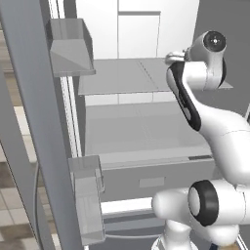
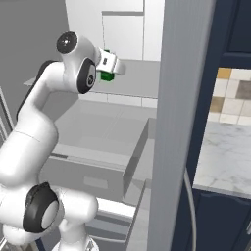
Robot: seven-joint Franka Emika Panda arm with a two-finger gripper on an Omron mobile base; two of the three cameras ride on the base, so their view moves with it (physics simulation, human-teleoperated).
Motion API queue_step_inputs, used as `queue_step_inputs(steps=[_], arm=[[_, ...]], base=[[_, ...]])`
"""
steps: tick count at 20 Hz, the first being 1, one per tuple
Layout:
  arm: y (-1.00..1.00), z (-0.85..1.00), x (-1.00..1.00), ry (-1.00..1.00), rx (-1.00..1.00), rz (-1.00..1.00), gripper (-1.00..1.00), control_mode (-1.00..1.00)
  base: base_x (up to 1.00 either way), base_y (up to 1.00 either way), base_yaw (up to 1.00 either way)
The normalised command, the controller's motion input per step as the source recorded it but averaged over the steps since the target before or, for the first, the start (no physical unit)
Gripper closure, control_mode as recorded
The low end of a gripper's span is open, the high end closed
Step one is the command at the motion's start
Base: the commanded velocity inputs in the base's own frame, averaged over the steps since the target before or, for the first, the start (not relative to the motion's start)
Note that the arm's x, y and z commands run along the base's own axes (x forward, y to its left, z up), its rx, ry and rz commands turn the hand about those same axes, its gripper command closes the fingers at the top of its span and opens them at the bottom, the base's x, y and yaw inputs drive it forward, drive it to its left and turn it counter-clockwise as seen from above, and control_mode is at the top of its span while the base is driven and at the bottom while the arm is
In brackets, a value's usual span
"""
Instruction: Take a sugar cube from the saucer and place it inside the coffee. Then, grab milk from the fridge and place it next to the coffee on the counter to sweeten the coffee.
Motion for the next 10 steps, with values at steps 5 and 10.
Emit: queue_step_inputs(steps=[5,10], arm=[[0.29,0.22,-1.00,-0.07,0.00,0.07,1.00,-1.00],[0.21,0.00,-1.00,0.04,0.00,0.07,1.00,-1.00]], base=[[0.00,0.00,0.00],[0.00,0.00,0.00]])
